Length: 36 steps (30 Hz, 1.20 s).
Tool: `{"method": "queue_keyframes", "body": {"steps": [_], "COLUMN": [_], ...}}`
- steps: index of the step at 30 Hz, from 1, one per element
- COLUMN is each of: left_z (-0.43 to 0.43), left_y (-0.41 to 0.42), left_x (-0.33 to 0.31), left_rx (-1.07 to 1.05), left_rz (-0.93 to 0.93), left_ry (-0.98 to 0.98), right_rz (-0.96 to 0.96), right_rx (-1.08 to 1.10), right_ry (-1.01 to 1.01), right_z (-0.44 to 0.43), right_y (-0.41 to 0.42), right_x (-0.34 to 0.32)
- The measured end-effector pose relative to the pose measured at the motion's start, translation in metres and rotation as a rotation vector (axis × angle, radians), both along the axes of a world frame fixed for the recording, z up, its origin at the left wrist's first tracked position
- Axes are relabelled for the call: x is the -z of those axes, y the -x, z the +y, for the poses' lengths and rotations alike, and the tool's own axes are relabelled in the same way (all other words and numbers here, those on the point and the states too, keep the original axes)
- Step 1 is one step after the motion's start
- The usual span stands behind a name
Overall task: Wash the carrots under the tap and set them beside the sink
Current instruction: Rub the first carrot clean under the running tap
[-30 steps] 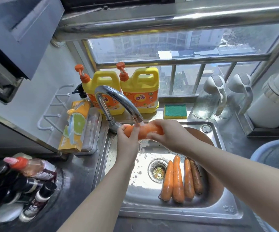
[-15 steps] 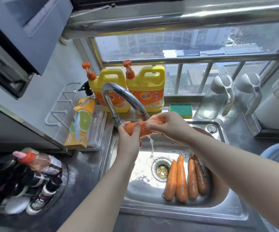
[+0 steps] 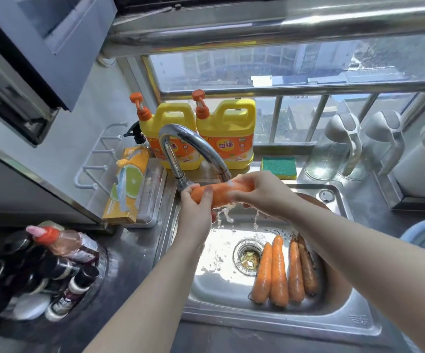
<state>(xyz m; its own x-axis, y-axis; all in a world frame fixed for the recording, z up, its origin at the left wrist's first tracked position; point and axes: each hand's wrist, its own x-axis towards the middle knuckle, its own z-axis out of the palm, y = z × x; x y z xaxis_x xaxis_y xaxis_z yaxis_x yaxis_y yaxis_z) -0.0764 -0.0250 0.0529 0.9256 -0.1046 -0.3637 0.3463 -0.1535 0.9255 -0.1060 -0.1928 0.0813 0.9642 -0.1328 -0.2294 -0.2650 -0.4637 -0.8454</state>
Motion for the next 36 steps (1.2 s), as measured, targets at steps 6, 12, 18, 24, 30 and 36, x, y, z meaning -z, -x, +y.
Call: {"method": "queue_keyframes", "body": {"steps": [6, 12, 18, 24, 30, 36], "left_z": [0.002, 0.003, 0.023, 0.022, 0.006, -0.001], "left_y": [-0.004, 0.013, 0.038, 0.031, 0.028, 0.027], "left_x": [-0.001, -0.005, 0.005, 0.012, 0.016, 0.019], "left_rx": [-0.029, -0.073, 0.222, 0.410, 0.408, 0.385], "left_rz": [0.010, 0.197, 0.137, -0.324, -0.379, -0.343], "left_ry": [0.014, 0.132, -0.024, -0.475, -0.508, -0.523], "right_rz": [0.130, 0.132, -0.004, -0.011, 0.029, -0.001], "right_rx": [0.023, 0.245, 0.329, 0.192, 0.195, 0.212], "right_ry": [-0.454, -0.565, -0.478, -0.463, -0.447, -0.415], "right_z": [-0.013, 0.005, 0.018, 0.021, 0.033, 0.030], "right_y": [0.004, 0.012, 0.020, 0.020, 0.014, 0.010], "right_x": [0.003, 0.007, 0.009, 0.008, 0.029, 0.036]}}
